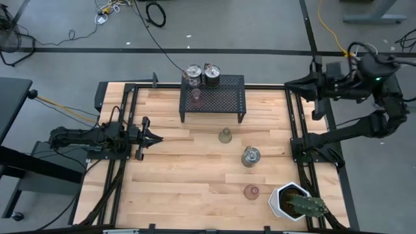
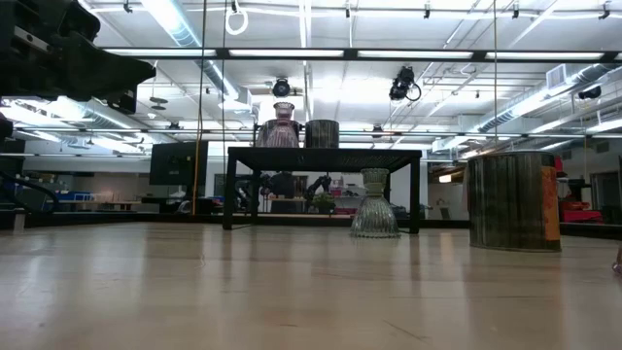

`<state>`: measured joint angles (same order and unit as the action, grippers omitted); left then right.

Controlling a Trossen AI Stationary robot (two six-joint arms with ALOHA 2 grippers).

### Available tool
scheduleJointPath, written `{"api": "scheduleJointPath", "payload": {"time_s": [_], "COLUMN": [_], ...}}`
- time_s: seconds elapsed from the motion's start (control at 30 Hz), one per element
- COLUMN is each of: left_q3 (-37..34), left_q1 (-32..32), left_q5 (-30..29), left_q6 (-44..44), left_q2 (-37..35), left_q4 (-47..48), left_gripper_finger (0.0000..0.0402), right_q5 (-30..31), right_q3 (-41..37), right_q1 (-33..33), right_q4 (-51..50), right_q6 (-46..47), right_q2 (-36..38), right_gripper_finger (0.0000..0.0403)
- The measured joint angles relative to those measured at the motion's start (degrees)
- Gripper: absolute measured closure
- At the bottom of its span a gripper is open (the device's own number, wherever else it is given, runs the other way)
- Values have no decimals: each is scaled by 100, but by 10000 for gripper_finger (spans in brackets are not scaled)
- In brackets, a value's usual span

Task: Pick & Place candle stick holders
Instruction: Put the silver scented candle on the shelf

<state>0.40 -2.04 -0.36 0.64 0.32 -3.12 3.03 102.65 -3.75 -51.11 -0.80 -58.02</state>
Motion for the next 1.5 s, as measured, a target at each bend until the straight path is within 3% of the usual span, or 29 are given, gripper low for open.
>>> {"api": "scheduleJointPath", "payload": {"time_s": [0.63,1.07,1.5], "left_q3": [0,0,0], "left_q1": [-1,-2,-1], "left_q5": [0,0,0], "left_q6": [-2,-2,-2], "left_q2": [0,-2,-1], "left_q4": [0,0,0], "left_gripper_finger": [367,367,367], "right_q5": [8,276,261], "right_q3": [-82,-1548,-2939], "right_q1": [79,944,1328], "right_q4": [-1056,-1043,-1034], "right_q6": [-189,-321,-539], "right_q2": [-166,248,995], "right_gripper_finger": [382,382,382]}}
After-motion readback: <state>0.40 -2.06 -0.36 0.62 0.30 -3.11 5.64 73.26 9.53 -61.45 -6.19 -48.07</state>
